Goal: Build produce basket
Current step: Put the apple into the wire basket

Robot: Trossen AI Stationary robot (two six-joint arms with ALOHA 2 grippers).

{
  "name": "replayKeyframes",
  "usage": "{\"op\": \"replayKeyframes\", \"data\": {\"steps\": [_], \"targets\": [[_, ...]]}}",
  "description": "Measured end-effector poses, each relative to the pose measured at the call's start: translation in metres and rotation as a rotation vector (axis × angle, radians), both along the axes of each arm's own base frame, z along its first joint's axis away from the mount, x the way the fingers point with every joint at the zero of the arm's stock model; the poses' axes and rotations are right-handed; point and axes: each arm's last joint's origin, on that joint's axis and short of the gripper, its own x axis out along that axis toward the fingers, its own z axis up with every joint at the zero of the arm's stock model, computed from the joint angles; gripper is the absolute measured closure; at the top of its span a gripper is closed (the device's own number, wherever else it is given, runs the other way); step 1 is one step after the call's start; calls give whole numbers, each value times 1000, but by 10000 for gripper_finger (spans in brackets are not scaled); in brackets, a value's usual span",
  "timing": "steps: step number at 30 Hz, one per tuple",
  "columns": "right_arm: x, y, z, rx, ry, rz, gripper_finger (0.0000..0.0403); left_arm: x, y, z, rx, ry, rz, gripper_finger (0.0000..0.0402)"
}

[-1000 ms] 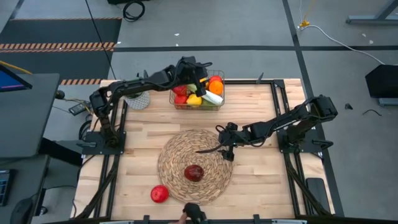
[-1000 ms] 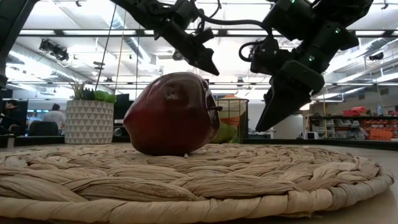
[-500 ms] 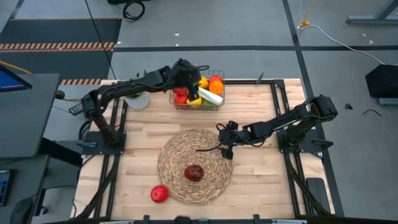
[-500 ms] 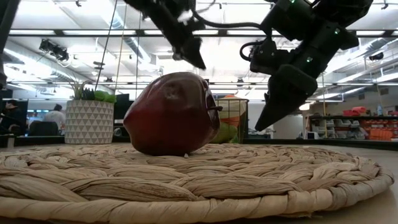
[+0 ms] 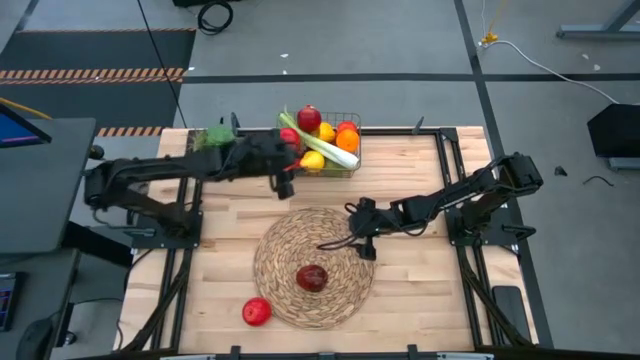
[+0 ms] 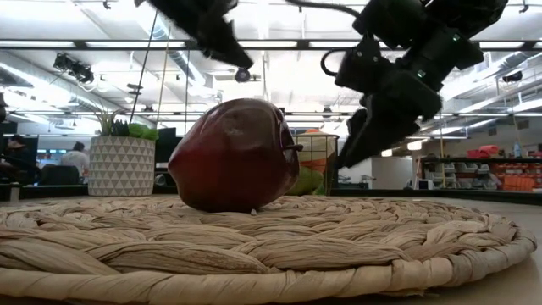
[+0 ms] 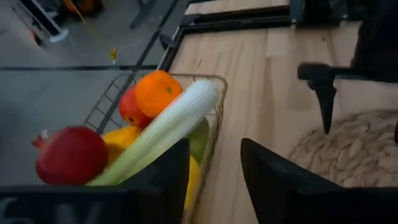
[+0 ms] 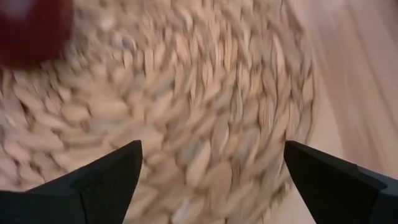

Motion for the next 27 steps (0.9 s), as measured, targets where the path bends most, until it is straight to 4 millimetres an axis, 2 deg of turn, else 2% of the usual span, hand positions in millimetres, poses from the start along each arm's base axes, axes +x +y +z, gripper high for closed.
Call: {"op": "replayKeyframes", "data": {"steps": [3, 7, 15, 19, 25, 27], "targets": [[6, 0, 4, 9, -70, -6, 6, -16, -8, -16, 3, -93, -6, 261], [11, 0, 7, 19, -136, -10, 6, -37, -18, -24, 19, -232, -21, 266], [16, 9, 14, 28, -188, 13, 6, -71, -24, -25, 147, -468, -45, 261], [22, 20, 27, 8, -231, 21, 9, -84, -26, -27, 235, -628, -48, 264], [41, 40, 43, -42, -210, 46, 26, -96, -23, -41, 252, -653, -31, 267], [48, 48, 42, -61, -157, 63, 33, -100, -21, -44, 258, -652, -20, 265]]}}
